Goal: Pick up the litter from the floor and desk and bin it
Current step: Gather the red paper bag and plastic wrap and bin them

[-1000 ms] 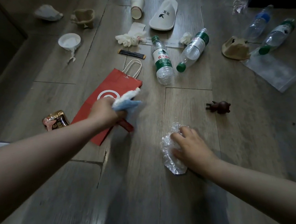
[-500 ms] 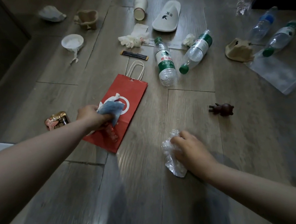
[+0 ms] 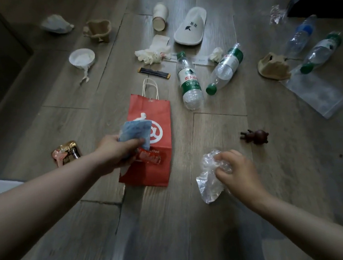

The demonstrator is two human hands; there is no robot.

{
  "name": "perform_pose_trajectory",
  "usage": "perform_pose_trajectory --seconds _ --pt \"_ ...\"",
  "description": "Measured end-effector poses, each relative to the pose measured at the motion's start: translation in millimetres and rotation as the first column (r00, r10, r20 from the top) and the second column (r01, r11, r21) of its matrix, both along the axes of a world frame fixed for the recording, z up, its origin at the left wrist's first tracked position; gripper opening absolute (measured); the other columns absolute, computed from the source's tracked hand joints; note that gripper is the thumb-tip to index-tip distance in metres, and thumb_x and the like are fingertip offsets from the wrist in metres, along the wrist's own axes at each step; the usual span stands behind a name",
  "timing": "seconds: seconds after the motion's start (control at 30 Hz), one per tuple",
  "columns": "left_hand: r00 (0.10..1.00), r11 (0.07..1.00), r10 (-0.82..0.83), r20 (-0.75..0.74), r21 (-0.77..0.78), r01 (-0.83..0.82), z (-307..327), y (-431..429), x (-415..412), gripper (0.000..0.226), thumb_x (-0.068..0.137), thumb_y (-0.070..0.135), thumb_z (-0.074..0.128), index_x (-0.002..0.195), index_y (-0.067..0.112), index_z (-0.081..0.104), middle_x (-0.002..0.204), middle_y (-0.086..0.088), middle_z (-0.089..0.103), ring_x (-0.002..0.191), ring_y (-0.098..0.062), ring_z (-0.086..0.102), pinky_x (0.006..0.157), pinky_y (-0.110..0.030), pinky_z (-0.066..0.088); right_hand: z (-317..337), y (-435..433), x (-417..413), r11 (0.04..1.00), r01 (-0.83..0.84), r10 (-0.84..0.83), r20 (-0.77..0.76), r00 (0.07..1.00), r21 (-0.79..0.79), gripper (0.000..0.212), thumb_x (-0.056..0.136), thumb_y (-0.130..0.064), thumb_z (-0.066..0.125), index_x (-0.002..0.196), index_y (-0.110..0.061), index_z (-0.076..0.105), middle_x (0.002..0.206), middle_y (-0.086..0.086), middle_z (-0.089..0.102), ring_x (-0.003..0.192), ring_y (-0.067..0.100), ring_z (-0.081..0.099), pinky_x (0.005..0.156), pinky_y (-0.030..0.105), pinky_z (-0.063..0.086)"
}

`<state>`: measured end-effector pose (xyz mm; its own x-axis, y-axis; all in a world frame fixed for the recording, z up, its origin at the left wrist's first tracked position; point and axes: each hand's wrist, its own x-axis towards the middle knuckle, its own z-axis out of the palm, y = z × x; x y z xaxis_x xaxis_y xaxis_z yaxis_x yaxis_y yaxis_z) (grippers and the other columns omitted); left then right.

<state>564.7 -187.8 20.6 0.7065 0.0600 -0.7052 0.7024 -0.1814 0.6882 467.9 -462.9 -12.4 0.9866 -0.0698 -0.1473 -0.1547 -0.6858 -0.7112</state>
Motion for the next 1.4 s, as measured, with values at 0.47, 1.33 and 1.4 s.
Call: perform_pose_trajectory --seconds 0.47,1.33,1.4 --pt "0.973 0.983 0.179 -0.144 -0.018 -0.184 182.7 -28.1 -51.9 0.019 0.079 0.02 0.076 0.091 0.008 0.066 0.087 -0.011 0.063 0.067 -0.017 0.057 0.046 -0.016 0.051 206.7 1.5 -12.8 0.893 0.42 -0.42 -0.034 0.907 0.162 0.028 0.077 -0.003 0.069 0.095 -0.025 0.066 0.091 -0.007 0.06 0.081 -0.002 0.056 0.07 0.0 0.037" --pt "0.934 0.893 -0.154 0.322 -0.358 0.271 879.3 -163.4 -92.0 0.024 0.079 0.018 0.076 0.097 0.007 0.065 0.085 -0.011 0.065 0.068 -0.017 0.062 0.047 -0.02 0.051 944.0 -79.8 -122.3 0.71 0.61 -0.703 0.414 0.579 0.353 0.027 0.083 -0.003 0.066 0.099 -0.025 0.064 0.103 -0.006 0.063 0.084 -0.016 0.056 0.072 -0.001 0.041" --pt "0.894 0.856 -0.216 0.392 -0.364 0.367 910.7 -166.7 -95.5 0.018 0.079 0.019 0.075 0.09 0.008 0.066 0.075 -0.007 0.067 0.06 -0.013 0.062 0.048 -0.02 0.053 975.0 -73.8 -142.3 0.682 0.637 -0.725 0.452 0.52 0.36 0.029 0.084 -0.004 0.066 0.094 -0.031 0.062 0.101 -0.009 0.061 0.084 -0.017 0.055 0.07 -0.001 0.041"
